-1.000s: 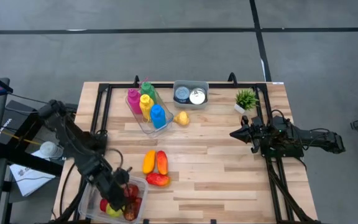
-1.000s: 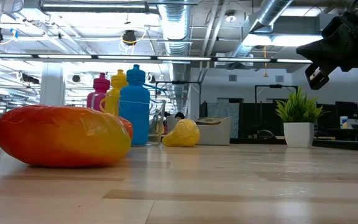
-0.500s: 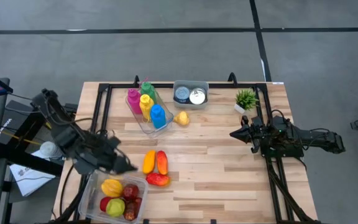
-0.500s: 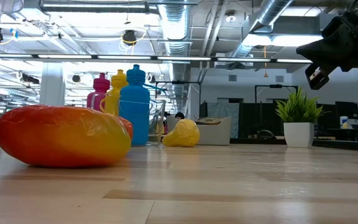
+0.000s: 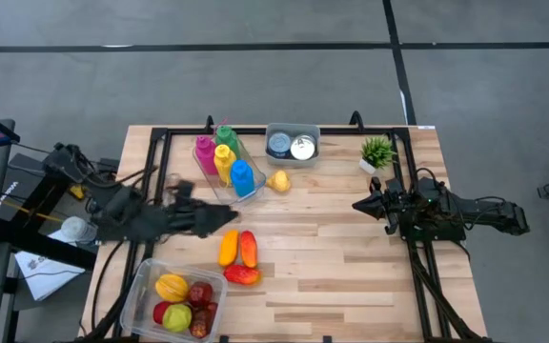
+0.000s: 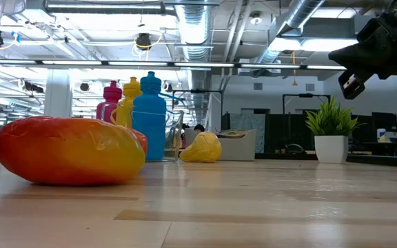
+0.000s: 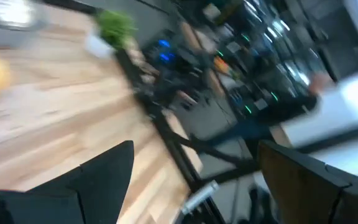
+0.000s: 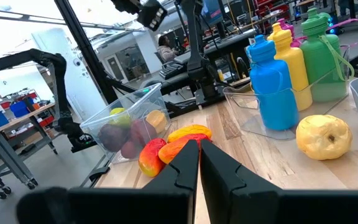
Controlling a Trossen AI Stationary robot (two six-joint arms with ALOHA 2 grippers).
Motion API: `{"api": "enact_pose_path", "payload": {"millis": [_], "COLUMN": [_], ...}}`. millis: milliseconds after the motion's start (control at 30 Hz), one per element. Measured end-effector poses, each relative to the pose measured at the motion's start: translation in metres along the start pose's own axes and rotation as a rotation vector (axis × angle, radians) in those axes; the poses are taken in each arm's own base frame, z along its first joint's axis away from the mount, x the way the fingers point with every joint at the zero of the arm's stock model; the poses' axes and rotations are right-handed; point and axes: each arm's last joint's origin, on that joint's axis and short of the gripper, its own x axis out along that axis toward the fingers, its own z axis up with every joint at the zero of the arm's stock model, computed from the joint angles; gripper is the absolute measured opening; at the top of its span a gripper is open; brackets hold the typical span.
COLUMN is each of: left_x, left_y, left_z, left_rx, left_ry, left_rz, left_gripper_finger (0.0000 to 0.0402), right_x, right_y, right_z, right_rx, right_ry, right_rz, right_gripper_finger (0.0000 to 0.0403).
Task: Pick & Place Food Item
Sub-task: Put the yellow pear into the white bin
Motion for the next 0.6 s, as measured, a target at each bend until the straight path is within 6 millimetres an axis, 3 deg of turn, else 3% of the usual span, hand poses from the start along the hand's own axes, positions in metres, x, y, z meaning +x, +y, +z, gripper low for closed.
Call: {"api": "enact_pose_path", "payload": {"millis": [133, 400, 600], "left_x": [0.037, 0.108, 0.13], "left_y": [-0.004, 0.011, 0.024], "left_z": [0.005, -0.017, -0.019], "left_rx": [0.054, 0.172, 0.262], "left_ry": [0.126, 0.4, 0.572], "left_rz": [-0.084, -0.019, 0.279], "left_gripper_finger": [0.0331, 0.0331, 0.0331], "right_x": [0.0, 0.0, 0.0], "right_y": [0.0, 0.0, 0.0], "right_z": [0.0, 0.0, 0.0], "right_rx": [0.0, 0.0, 0.0], "right_ry": [-0.001, -0.001, 0.0], "right_rz": [0.0, 0.0, 0.0], "right_gripper_finger": [0.0012, 0.0012, 0.0012]}}
